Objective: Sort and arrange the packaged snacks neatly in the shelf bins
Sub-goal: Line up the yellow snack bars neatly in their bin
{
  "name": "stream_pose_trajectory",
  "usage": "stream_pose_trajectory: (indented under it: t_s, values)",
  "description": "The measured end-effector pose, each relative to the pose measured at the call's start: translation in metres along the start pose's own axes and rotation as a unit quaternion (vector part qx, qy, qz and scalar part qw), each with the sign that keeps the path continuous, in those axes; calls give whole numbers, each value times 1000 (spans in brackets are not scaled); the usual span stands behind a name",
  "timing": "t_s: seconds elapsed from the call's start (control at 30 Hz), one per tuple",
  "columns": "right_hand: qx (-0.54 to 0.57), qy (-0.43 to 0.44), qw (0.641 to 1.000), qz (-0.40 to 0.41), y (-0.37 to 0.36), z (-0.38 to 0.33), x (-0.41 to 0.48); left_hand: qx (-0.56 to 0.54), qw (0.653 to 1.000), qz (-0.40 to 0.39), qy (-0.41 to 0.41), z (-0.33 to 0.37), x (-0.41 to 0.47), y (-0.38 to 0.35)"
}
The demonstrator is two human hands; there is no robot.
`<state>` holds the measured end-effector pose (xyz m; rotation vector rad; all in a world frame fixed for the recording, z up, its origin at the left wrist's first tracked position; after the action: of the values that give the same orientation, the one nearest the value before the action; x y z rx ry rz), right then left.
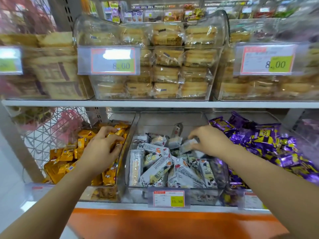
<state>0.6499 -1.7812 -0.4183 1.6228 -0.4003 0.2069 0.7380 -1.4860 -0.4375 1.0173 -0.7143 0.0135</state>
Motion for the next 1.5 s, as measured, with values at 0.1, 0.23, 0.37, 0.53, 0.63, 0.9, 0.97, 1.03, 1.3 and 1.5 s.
stream_pose_trajectory:
  t_s: [0.1, 0.23, 0.37, 0.53, 0.63, 0.9, 0.97, 1.03, 1.3, 1.5]
  values:
    - [90, 68, 992, -59, 20, -25, -14, -12, 1000, 2, -1, 0, -1, 1]
    - [164, 157, 957, -180, 6, -66, -41, -20, 1000, 3, -8, -1, -4, 3]
    - [115, 144, 976, -117, -20, -58, -33, -6, 999, 7, -35, -6, -12, 9]
    - [24, 29, 998, -41, -23, -27, -14, -4, 999, -9, -36, -20, -21, 14]
    - [-15, 34, 999, 40, -12, -33, -17, -3, 999, -15, -29, -23, -21, 12]
    - [66, 199, 969, -129, -31, -96, -29, -12, 999, -3, -44, -26, -24, 6]
    - [51, 163, 978, -118, -25, -84, -18, 5, 998, -23, -60, -30, -26, 8]
    - [15, 154, 981, -117, -17, -81, -8, 31, 996, -49, -72, -31, -27, 10]
    - [145, 149, 977, 37, -13, -175, 40, 64, 993, 13, -93, -39, -29, 16]
    - [38, 221, 968, -114, -57, -242, 55, 86, 991, 103, -25, -79, -32, 26]
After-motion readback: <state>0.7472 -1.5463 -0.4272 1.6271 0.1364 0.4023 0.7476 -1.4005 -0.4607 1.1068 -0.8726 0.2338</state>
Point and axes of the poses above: each hand's wrist, its own x-axis towards the middle knuckle, its own y-axis out of the back of the hand, z = x × y, the point moved 3 cm from there along x, towards the middle knuckle, and after that the axes turned 15 degrees about z, right-handed, at the moved point
